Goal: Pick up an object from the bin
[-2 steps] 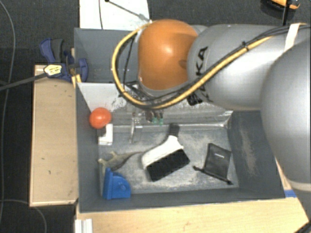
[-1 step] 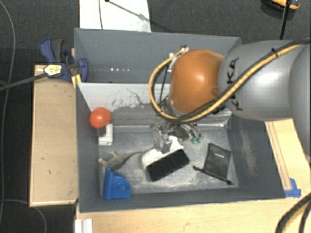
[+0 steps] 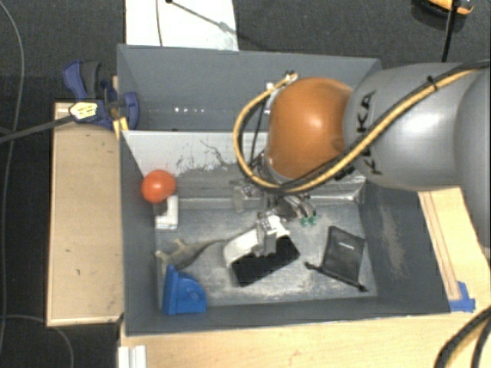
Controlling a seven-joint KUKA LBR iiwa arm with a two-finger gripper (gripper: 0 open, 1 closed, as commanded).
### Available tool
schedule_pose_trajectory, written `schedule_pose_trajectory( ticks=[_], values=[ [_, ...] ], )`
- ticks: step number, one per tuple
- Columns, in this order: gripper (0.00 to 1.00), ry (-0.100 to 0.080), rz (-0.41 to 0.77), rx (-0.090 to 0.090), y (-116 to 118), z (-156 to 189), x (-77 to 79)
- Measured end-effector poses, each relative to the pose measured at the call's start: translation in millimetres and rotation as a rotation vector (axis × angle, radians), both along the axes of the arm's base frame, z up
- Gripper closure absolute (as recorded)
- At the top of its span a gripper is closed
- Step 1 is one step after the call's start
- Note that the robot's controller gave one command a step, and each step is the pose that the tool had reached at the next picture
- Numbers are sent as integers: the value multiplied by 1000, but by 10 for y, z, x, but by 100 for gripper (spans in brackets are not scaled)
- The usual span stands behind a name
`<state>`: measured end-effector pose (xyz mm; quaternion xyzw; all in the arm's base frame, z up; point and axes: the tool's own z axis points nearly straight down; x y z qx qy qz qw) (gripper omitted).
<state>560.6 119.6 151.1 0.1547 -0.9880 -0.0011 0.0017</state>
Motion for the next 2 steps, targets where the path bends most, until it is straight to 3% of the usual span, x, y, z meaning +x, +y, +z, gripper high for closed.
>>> schedule_pose_trajectory(
  ticks=[1, 2],
  values=[
    [0, 0, -2, 0, 0, 0, 0],
    [0, -10, 83, 3, -86, -227, 46]
  ],
)
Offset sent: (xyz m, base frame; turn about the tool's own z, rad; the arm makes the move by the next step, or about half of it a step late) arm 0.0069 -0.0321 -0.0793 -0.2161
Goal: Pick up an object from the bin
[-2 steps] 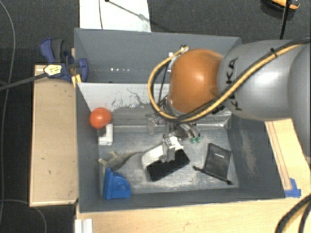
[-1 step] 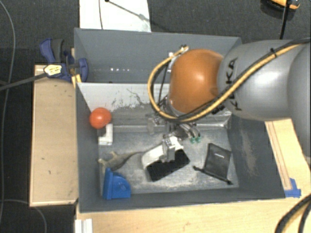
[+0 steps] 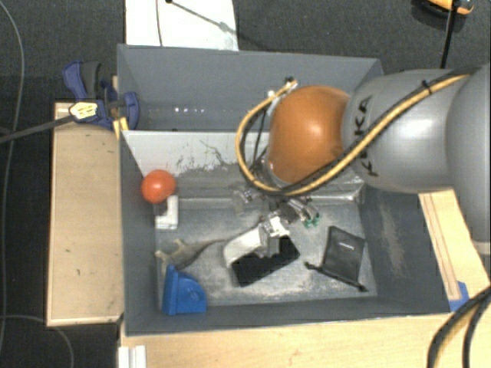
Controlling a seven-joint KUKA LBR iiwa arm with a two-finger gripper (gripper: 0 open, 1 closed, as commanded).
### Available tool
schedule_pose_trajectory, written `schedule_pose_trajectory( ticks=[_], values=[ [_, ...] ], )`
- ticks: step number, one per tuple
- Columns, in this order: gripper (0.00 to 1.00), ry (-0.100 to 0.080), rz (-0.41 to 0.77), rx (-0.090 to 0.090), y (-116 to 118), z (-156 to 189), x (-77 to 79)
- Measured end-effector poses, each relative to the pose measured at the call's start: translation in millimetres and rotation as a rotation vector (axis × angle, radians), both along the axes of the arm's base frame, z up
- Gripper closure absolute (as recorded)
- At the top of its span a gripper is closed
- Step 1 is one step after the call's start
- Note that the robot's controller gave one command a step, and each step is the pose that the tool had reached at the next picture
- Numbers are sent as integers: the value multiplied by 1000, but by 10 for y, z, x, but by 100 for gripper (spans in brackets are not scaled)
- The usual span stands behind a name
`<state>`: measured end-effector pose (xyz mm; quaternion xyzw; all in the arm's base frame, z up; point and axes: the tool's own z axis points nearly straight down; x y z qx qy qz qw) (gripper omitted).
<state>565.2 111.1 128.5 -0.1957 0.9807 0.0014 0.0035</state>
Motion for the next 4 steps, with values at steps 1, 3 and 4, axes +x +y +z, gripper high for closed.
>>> schedule_pose_trajectory(
  ticks=[1, 3, 4],
  values=[
    [100, 8, 190, -1, -139, -557, -76],
    [0, 9, 200, 0, -201, -104, -62],
    [0, 2, 200, 0, -219, 53, -32]
  ],
)
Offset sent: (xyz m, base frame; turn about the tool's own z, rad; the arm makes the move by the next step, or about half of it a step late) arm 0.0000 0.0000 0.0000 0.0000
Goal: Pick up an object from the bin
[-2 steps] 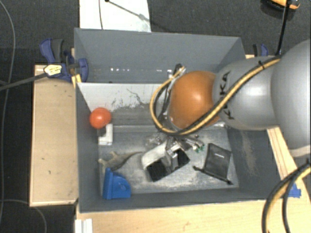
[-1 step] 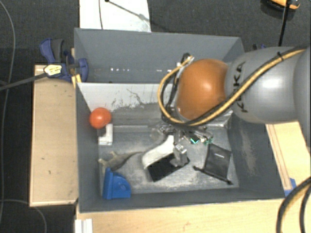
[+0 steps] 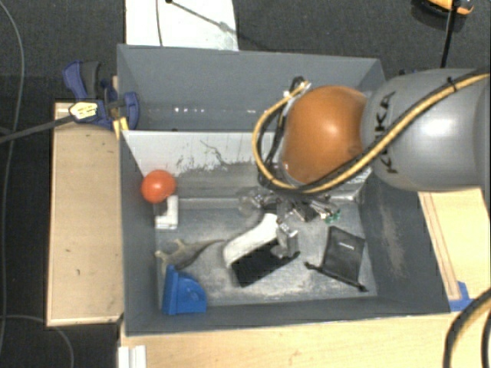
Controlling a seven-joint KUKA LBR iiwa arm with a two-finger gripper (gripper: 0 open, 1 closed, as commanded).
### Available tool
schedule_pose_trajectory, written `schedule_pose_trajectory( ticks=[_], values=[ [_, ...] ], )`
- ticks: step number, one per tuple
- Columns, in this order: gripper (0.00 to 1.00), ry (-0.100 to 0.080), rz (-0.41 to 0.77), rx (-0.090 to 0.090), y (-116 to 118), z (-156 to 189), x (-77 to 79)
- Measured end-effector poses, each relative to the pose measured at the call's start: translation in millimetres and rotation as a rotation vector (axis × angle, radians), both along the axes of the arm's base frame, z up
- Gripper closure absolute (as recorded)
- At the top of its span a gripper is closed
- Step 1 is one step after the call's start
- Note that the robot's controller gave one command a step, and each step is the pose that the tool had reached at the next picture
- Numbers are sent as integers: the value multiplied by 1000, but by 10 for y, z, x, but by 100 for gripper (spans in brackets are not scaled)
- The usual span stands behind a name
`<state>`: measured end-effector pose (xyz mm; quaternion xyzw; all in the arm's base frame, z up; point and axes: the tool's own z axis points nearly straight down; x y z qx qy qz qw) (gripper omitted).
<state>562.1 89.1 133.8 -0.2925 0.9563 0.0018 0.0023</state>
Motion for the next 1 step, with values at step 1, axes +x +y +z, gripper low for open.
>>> schedule_pose_trajectory(
  ticks=[1],
  values=[
    [0, -3, 91, 0, 9, -271, -4]
  ],
)
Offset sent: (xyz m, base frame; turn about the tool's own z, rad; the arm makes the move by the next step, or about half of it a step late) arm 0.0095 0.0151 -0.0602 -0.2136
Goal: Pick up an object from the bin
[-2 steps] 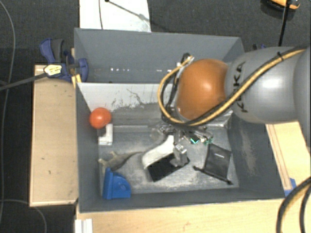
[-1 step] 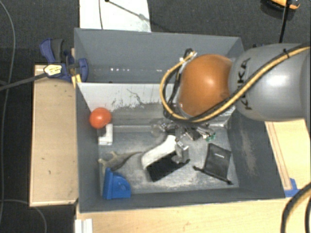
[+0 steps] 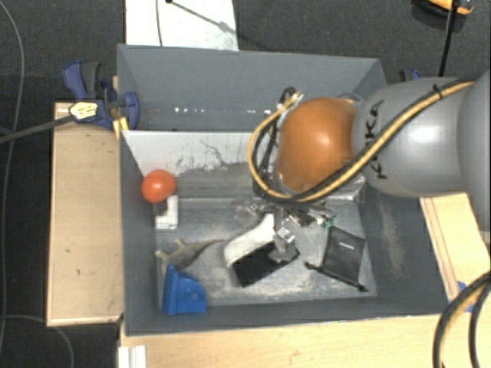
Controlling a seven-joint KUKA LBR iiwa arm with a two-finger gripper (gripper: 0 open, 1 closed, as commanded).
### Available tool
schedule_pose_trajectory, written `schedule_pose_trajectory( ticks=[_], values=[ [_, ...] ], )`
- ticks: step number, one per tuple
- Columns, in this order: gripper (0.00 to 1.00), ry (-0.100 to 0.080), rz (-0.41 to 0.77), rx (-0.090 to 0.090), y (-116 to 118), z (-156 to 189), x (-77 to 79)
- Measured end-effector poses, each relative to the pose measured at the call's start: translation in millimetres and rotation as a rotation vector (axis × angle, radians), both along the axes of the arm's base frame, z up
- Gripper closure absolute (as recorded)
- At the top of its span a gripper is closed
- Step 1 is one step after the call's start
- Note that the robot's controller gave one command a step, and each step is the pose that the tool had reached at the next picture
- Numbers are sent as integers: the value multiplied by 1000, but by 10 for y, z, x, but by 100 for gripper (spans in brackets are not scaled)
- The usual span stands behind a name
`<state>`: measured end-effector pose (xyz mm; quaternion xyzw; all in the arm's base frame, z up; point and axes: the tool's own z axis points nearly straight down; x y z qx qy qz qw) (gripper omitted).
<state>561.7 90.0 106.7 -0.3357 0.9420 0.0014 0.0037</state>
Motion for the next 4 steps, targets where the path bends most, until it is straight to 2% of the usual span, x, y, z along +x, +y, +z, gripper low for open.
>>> schedule_pose_trajectory(
  ticks=[1, 4],
  values=[
    [100, 7, 116, -3, 132, -308, 101],
    [100, 8, 103, -3, 132, -305, 103]
  ],
)
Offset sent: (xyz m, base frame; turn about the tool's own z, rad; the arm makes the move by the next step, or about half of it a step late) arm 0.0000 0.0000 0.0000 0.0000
